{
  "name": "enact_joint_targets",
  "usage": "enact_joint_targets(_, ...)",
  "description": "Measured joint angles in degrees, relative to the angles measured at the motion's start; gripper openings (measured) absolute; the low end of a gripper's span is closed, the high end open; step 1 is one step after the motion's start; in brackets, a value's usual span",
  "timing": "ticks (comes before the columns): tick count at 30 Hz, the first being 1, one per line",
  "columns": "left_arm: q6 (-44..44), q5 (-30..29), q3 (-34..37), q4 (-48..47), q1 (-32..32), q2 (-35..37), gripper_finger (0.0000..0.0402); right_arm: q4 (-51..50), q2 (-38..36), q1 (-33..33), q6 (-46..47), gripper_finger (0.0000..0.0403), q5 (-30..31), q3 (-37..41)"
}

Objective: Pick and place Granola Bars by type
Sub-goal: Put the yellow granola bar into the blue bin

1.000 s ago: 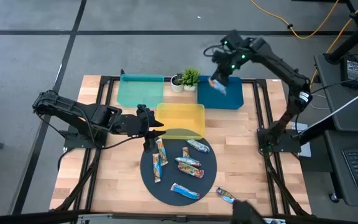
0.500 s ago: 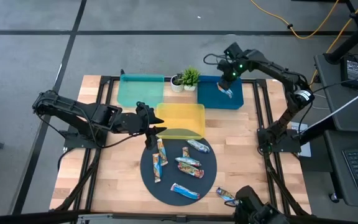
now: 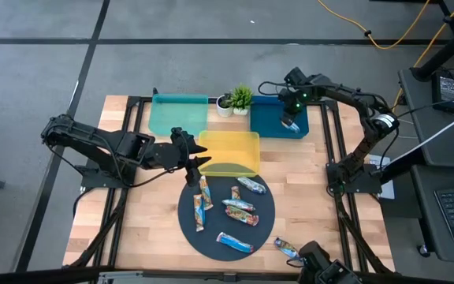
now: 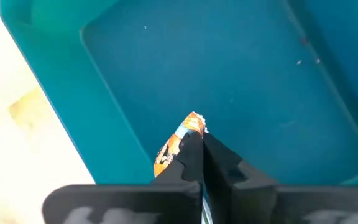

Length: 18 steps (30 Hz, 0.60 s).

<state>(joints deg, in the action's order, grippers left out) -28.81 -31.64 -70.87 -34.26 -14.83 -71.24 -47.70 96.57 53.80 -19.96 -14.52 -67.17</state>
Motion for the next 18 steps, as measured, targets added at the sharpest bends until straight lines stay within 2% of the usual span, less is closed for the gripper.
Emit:
enact_joint_targets(11,-0.5,0.0,0.0,0.2,0.0,0.0,0.0143,0.2,0.0,0.0,0.3,0.0041,0.0,0.1)
enact_joint_targets(18,-0.6,0.1,0.0,0.2,0.0,0.0,0.0143,-1.4,0.0,0.0,0.2,0.0107,0.0,-3.4)
